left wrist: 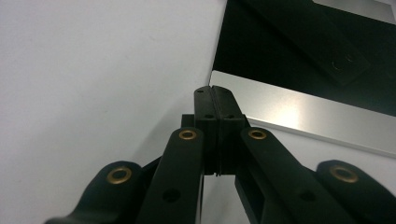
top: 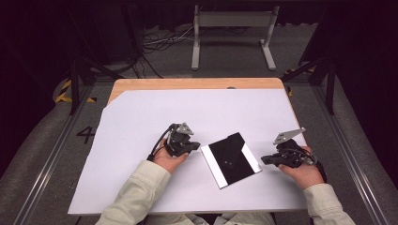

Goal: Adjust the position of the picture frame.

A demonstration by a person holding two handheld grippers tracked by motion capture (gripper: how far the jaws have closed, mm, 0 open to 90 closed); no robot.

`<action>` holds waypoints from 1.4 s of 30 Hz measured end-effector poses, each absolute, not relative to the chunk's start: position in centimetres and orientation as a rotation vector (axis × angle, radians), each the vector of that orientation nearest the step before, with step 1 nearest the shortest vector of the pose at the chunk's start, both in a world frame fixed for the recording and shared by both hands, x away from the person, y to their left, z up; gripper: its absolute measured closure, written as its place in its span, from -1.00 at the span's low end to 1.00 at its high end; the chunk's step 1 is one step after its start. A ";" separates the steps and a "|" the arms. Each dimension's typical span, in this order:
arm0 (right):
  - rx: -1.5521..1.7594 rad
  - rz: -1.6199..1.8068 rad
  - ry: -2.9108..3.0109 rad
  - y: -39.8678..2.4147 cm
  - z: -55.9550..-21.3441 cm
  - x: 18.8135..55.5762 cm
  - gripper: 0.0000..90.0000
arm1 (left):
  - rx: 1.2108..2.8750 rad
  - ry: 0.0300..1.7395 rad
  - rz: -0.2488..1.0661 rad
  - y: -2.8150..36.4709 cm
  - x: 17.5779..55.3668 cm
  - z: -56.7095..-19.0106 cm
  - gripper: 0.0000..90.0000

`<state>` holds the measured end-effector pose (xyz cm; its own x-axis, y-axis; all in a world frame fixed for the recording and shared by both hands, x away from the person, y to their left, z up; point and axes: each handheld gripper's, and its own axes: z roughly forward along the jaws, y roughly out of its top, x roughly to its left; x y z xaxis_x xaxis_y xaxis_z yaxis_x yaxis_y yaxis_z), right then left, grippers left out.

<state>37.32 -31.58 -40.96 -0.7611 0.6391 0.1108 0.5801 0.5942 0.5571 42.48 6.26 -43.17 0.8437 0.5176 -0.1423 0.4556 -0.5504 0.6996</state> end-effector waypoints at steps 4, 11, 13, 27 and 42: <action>1.043 0.843 2.766 -31.2 -41.6 37.3 1.00 | 2.230 0.705 0.110 7.1 42.2 -42.7 1.00; 1.045 0.850 2.777 -30.8 -42.2 37.0 1.00 | 2.203 0.708 0.112 7.8 42.0 -42.1 1.00; 1.034 0.859 2.789 -30.4 -42.3 36.8 1.00 | 2.200 0.707 0.113 7.8 41.9 -41.9 1.00; 0.834 0.883 2.943 -25.9 -42.5 35.5 1.00 | 2.188 0.699 0.119 8.5 41.1 -41.2 1.00; 0.607 0.963 2.967 -21.0 -43.1 34.1 1.00 | 2.190 0.688 0.119 8.4 40.9 -41.1 1.00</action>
<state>34.13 -21.05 -43.08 -0.9265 0.3454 0.1493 0.3672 0.7437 0.5587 40.88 8.37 -41.09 0.8464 0.5136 -0.1411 0.4362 -0.5162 0.7371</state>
